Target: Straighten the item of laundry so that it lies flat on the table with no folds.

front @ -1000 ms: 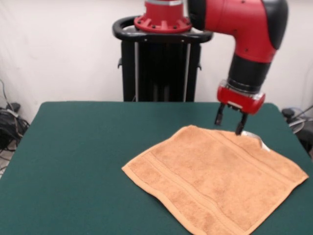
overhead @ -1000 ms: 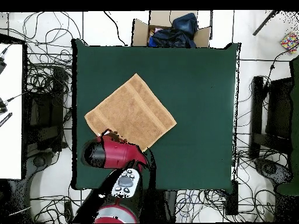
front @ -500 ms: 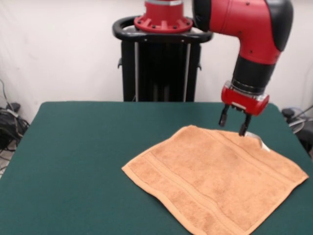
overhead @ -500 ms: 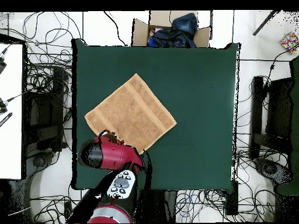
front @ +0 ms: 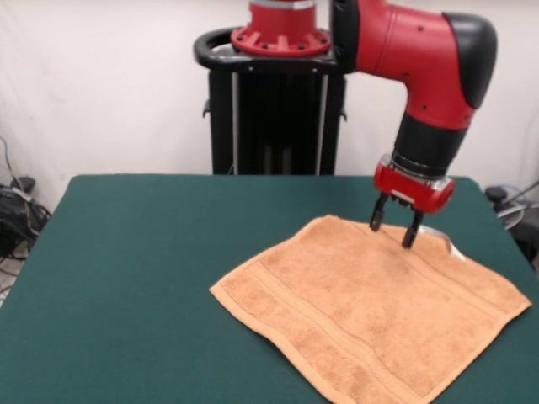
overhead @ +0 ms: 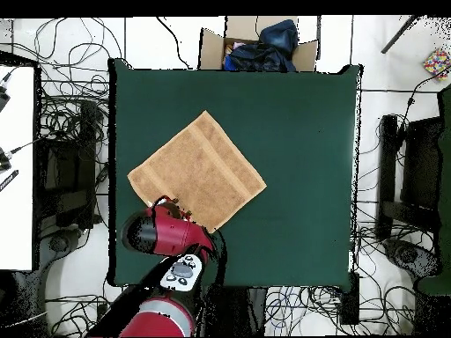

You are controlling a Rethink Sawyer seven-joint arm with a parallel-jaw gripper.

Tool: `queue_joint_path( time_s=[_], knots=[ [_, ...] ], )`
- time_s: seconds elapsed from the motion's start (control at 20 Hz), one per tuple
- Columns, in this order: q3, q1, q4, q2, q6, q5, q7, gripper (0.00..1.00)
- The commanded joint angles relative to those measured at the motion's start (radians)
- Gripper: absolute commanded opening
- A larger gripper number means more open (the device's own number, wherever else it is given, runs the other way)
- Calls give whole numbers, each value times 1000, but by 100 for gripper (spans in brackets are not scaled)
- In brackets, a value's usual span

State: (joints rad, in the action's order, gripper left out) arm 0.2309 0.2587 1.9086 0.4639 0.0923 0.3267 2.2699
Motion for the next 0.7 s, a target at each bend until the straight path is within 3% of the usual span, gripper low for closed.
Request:
queue_joint_path(
  time_s=[0.05,0.3,0.6,0.7],
  knots=[
    [21,61,-28,-61,66,160,304,100],
    [26,89,30,-28,172,301,424,100],
    [-12,84,78,-1,175,380,413,100],
    [18,114,58,-19,211,393,431,100]
  ],
)
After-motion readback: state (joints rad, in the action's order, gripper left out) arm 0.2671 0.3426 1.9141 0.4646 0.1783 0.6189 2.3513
